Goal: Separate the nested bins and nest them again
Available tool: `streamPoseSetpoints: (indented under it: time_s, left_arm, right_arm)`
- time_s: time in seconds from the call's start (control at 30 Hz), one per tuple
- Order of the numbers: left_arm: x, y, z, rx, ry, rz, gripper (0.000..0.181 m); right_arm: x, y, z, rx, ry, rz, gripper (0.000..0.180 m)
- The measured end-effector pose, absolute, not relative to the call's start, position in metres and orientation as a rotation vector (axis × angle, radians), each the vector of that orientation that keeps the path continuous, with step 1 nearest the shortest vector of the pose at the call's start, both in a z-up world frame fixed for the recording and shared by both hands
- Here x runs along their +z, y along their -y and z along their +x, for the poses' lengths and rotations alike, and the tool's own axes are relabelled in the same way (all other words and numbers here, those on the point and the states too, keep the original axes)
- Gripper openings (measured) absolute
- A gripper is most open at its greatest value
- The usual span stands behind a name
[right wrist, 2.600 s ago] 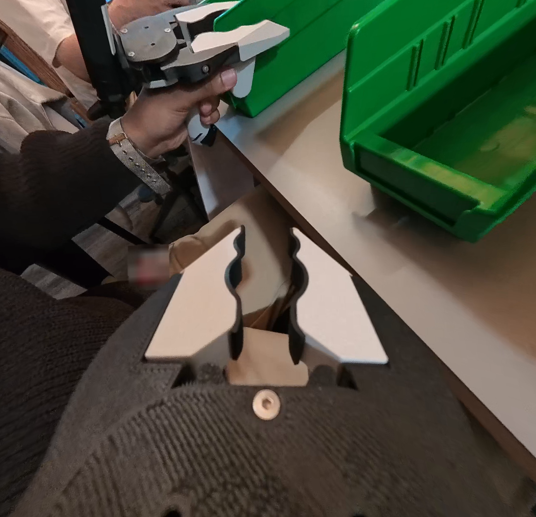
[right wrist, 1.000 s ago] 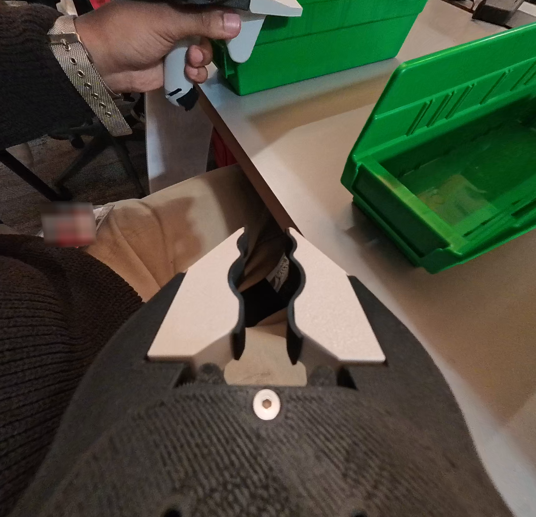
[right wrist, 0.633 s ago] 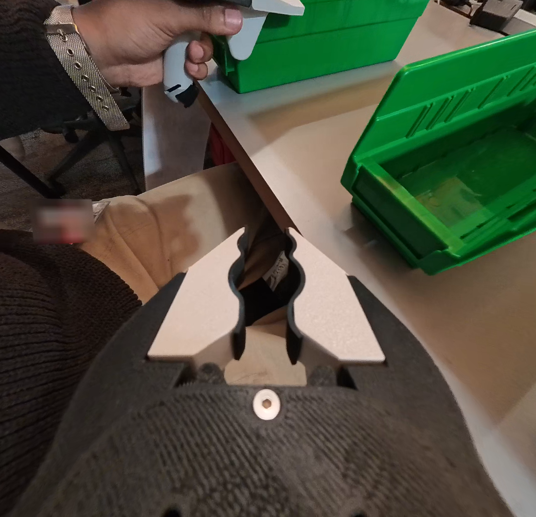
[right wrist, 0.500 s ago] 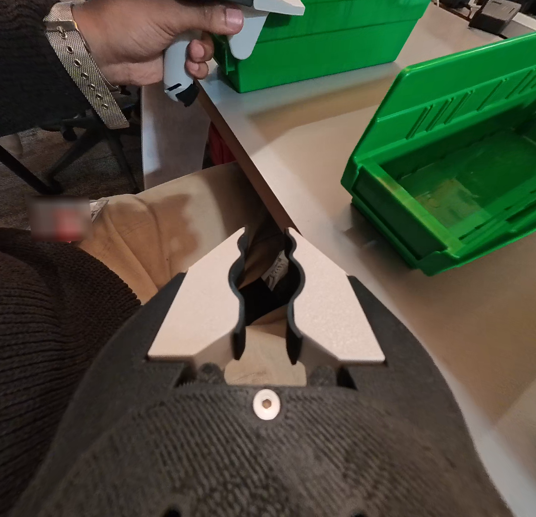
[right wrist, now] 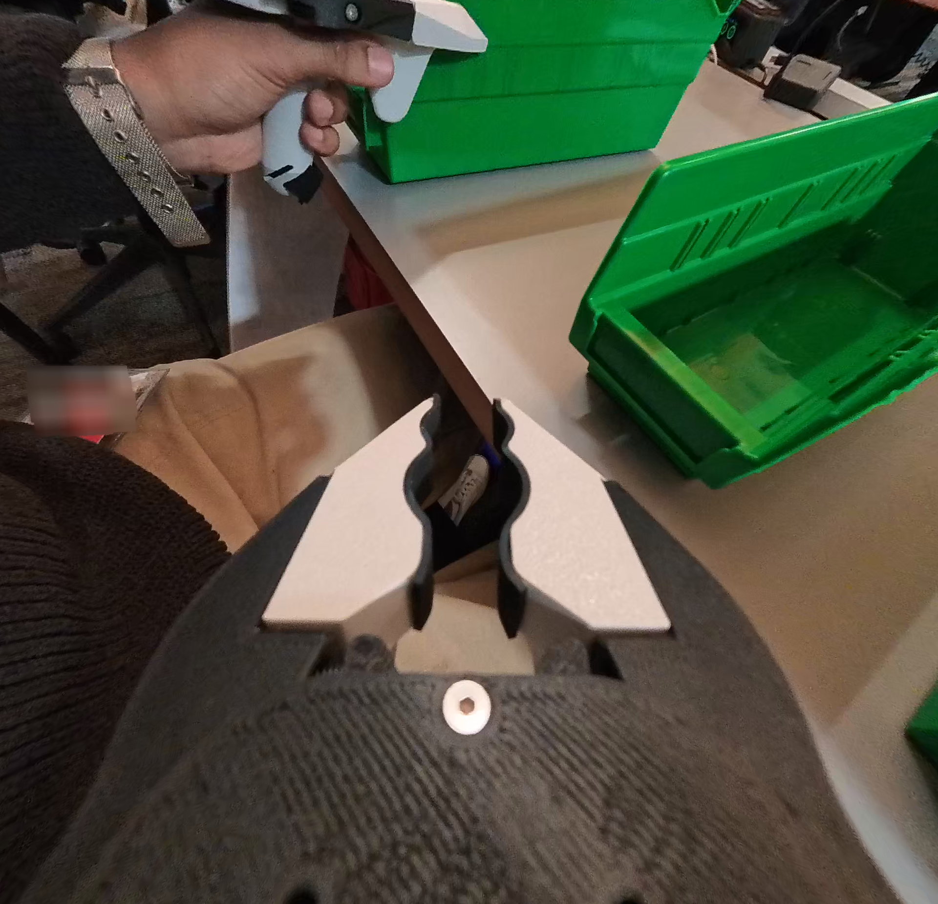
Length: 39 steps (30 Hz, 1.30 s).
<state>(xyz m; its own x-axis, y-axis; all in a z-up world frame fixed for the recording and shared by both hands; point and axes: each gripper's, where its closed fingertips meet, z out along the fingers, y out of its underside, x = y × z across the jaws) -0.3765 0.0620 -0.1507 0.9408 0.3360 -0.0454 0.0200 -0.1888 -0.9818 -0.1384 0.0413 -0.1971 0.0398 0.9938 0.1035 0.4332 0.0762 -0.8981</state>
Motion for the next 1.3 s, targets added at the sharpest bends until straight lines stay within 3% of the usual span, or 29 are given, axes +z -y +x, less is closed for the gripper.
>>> streamPoseSetpoints:
  time_s: [0.73, 1.3]
  left_arm:
    - [-0.151, -0.082, -0.363, 0.227, 0.194, -1.726, 0.022]
    - [-0.136, -0.043, -0.354, 0.073, 0.203, -1.734, 0.018]
  right_arm:
    - [-0.201, -0.042, -0.140, 0.815, 1.540, -1.474, 0.018]
    - [-0.201, -0.042, -0.137, 0.767, 1.560, -1.436, 0.018]
